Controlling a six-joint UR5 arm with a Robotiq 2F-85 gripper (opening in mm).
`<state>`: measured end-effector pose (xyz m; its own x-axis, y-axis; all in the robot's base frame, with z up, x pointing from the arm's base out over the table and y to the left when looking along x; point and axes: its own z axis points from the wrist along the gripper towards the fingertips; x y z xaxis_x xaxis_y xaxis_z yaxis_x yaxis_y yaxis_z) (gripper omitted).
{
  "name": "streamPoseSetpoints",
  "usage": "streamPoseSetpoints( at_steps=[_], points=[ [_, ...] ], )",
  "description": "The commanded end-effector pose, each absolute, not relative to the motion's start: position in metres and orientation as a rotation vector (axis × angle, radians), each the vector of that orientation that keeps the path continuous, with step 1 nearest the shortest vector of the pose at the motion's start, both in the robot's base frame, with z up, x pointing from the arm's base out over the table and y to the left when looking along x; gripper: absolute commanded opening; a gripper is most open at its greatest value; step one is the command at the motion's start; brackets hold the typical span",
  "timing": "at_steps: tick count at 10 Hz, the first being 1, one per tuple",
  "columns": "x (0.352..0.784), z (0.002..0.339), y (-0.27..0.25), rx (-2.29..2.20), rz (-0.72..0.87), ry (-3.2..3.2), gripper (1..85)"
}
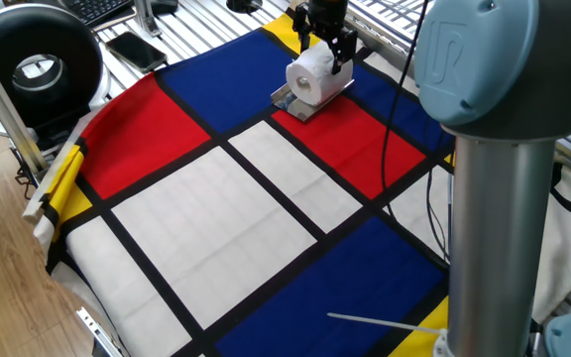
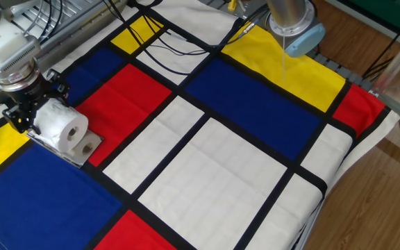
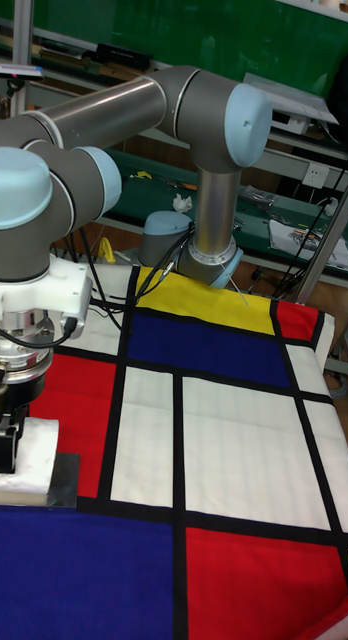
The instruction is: Take the roll of paper down from the shelf
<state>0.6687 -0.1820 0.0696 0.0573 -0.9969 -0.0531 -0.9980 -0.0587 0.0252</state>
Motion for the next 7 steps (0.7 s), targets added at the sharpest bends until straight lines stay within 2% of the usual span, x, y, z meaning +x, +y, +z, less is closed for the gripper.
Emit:
streamPoseSetpoints(
  at_steps=[1, 2, 3, 4, 5, 6, 7],
  points=[
    [0.6695, 0.0700, -0.1766, -2.257, 0.103, 2.135, 85.0],
    [0.6684, 0.0702, -0.1742, -2.251, 0.118, 2.136, 83.7],
    [0.6669, 0.0704, -0.1725, -2.248, 0.132, 2.138, 78.7],
    [0.6641, 0.0708, -0.1712, -2.241, 0.149, 2.150, 65.3],
    [0.6623, 0.0713, -0.1711, -2.228, 0.157, 2.170, 46.7],
    [0.6612, 0.0725, -0.1715, -2.211, 0.159, 2.190, 23.7],
    [0.6618, 0.0750, -0.1723, -2.200, 0.158, 2.200, 11.3]
  ],
)
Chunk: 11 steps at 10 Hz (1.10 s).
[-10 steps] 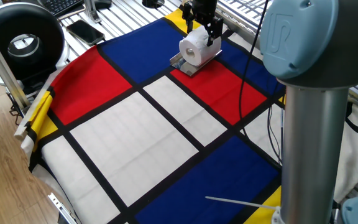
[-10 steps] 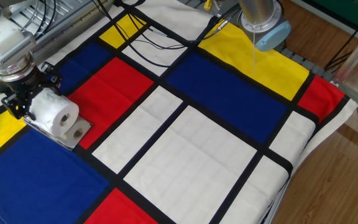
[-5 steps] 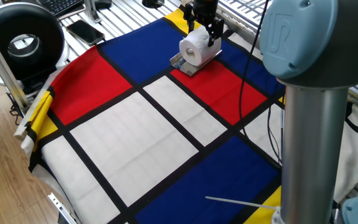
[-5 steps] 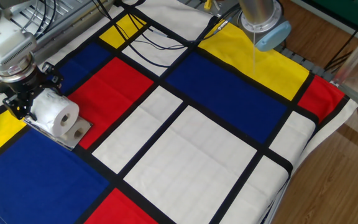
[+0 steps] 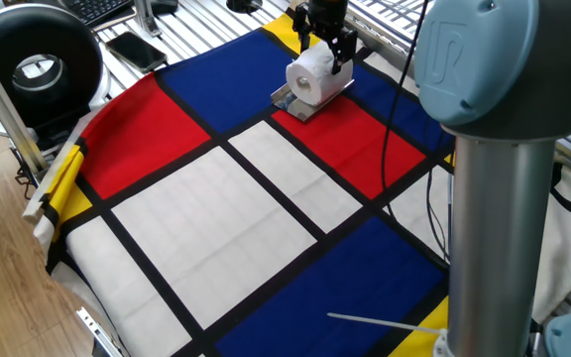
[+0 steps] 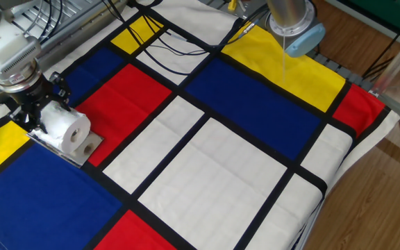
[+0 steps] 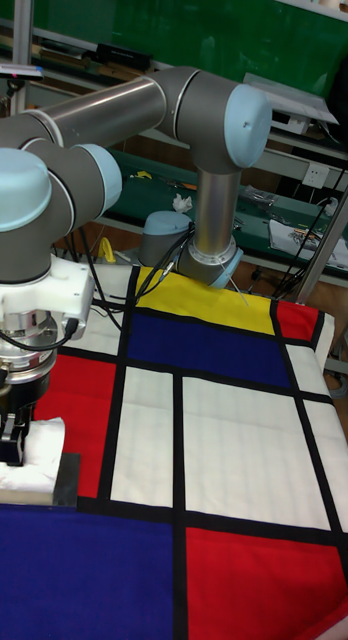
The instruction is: Take the roll of paper down from the shelf
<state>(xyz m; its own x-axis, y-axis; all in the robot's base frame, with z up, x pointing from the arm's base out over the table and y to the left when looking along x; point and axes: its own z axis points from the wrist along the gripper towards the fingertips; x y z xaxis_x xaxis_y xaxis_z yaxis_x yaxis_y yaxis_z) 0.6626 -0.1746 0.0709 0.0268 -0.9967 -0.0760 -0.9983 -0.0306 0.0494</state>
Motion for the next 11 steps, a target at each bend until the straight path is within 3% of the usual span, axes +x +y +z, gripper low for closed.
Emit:
streamPoseSetpoints(
  at_steps=[1, 11],
  points=[
    [0.663, 0.077, -0.173, -2.199, 0.153, 2.203, 1.3],
    [0.660, 0.086, -0.160, -2.144, 0.198, 2.242, 1.0]
  ],
)
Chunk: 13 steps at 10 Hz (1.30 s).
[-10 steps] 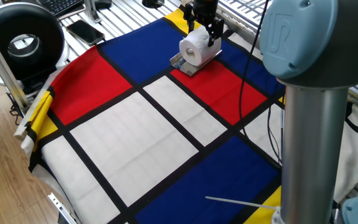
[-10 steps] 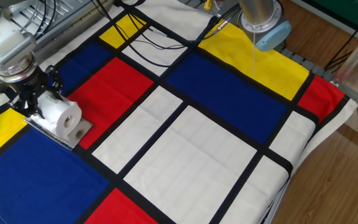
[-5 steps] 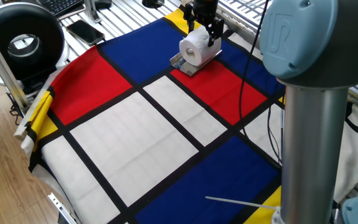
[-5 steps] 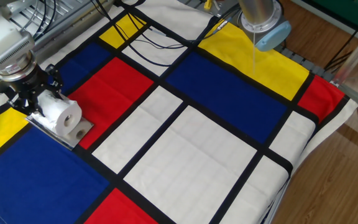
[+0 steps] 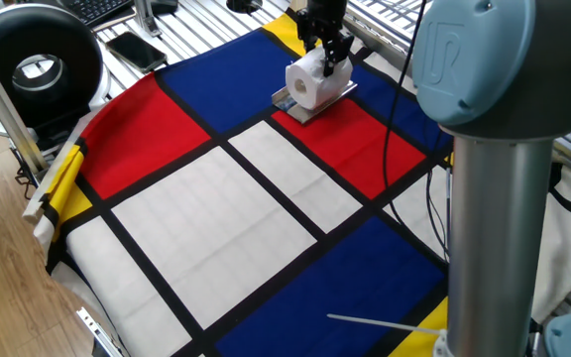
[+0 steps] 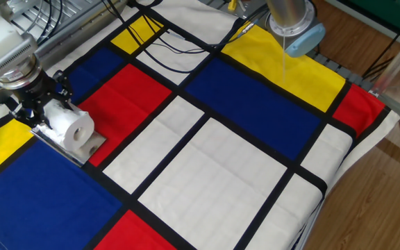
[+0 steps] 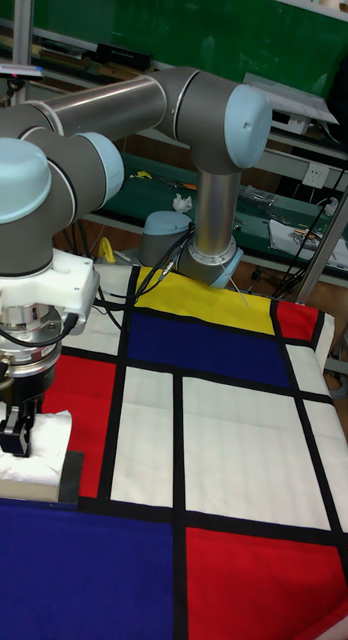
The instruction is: Take the roll of paper down from the shelf
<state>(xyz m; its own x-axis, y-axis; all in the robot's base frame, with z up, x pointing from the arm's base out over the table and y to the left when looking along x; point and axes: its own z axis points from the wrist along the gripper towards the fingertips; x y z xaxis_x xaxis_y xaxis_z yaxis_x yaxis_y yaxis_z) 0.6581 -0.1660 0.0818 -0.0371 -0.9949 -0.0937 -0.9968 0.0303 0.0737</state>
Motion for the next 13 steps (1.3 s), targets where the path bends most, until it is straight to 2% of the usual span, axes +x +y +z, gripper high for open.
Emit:
streamPoseSetpoints(
  at_steps=[1, 8, 13],
  points=[
    [0.661, 0.087, -0.156, -2.128, 0.215, 2.245, 1.0],
    [0.665, 0.090, -0.146, -2.069, 0.232, 2.268, 1.0],
    [0.676, 0.088, -0.163, -2.075, 0.114, 2.293, 1.0]
  ],
)
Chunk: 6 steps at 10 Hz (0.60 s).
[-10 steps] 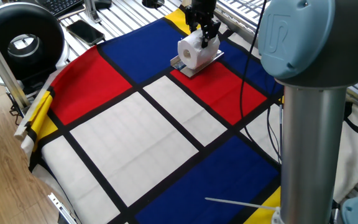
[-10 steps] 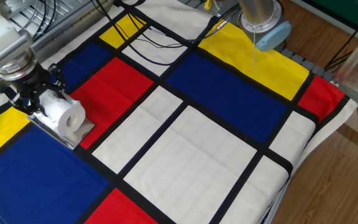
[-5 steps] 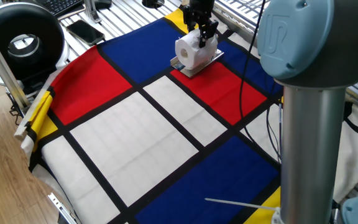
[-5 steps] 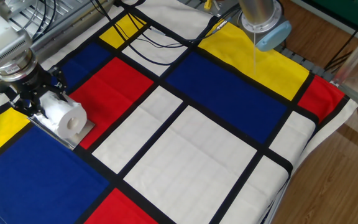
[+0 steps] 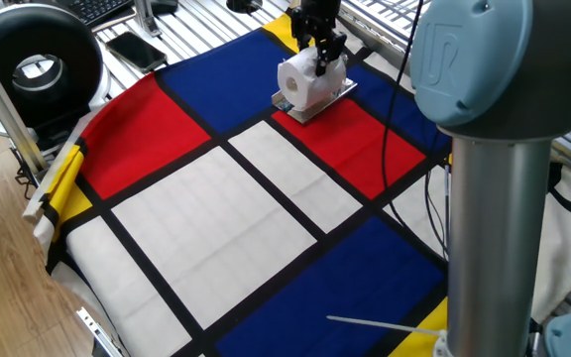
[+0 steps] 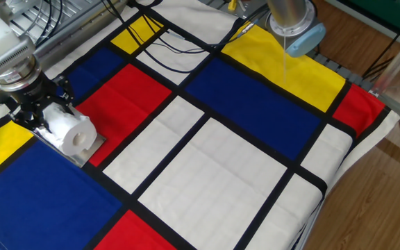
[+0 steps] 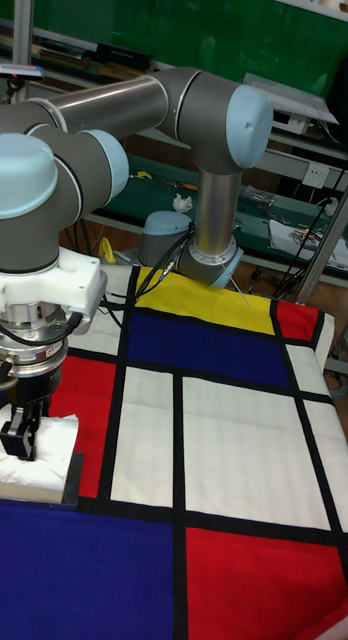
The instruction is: Take the roll of paper down from the shelf
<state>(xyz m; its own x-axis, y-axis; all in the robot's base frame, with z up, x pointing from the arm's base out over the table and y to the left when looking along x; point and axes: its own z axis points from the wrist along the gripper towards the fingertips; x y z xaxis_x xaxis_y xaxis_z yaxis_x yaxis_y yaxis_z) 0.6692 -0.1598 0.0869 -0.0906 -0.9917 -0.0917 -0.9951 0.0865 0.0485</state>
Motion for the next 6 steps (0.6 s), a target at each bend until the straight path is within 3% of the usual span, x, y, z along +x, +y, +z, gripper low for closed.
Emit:
streamPoseSetpoints(
  at_steps=[1, 6],
  points=[
    [0.678, 0.088, -0.164, -2.065, 0.102, 2.297, 1.0],
    [0.676, 0.088, -0.157, -2.059, 0.140, 2.286, 1.0]
  ],
)
